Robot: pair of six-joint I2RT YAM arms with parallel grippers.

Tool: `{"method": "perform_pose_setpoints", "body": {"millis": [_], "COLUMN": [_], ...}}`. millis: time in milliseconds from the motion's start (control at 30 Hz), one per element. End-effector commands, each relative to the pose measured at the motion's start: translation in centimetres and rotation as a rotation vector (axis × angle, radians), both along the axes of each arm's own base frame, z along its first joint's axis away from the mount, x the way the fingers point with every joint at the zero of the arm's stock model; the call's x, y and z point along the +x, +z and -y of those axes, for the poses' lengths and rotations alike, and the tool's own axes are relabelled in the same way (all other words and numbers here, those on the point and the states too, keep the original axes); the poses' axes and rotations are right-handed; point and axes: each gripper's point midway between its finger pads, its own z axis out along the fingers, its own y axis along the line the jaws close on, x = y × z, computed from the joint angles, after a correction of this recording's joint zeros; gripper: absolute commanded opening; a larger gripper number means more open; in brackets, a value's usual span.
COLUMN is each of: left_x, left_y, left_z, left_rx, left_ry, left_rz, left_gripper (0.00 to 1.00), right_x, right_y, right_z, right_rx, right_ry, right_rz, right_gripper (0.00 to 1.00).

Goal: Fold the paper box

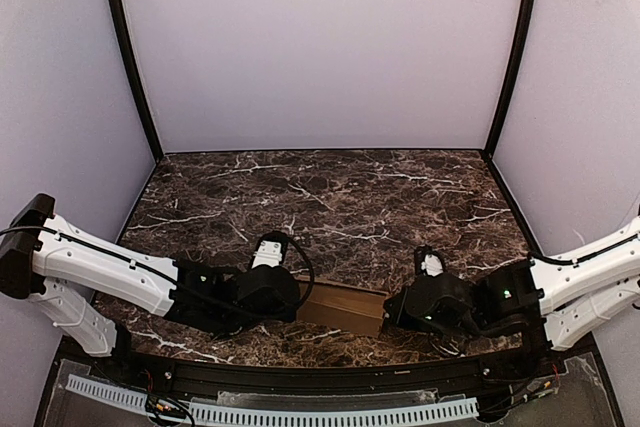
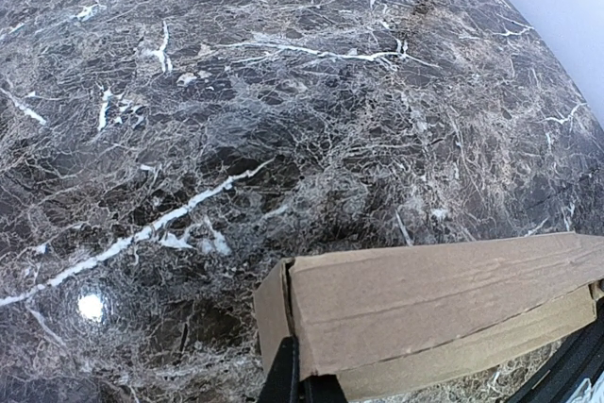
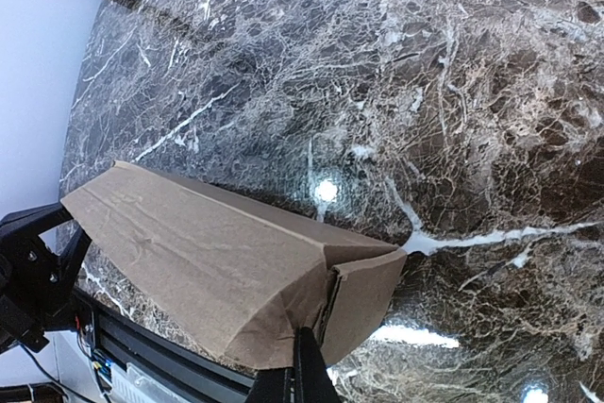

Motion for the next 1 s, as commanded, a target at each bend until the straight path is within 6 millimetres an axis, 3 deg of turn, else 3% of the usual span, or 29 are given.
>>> {"method": "perform_pose_setpoints", "body": {"millis": [0,467,967], "left_x": [-2.2,-2.2,-2.2], "left_y": [-6.4,-6.6,-6.7], "left_z": [-6.1,-6.1,-6.0], "left_rx": [0.314,0.314,0.315], "left_ry": [-0.011,-0.005,-0.007], "left_rz": [-0.142,-0.147,-0.148], "left_gripper": [0.0,0.0,0.0], "right_x": [-2.4,-3.6,-5.7], "right_y": [-6.8,-7.5,-10.5], "right_z": [8.5,10.3,12.9], "right_rx": [-0.451,-0.553,-0.657], "right_ry": [0.014,-0.011,-0.022], "right_rz": [-0.112,-0.137,-0.226], "right_gripper": [0.0,0.0,0.0]}}
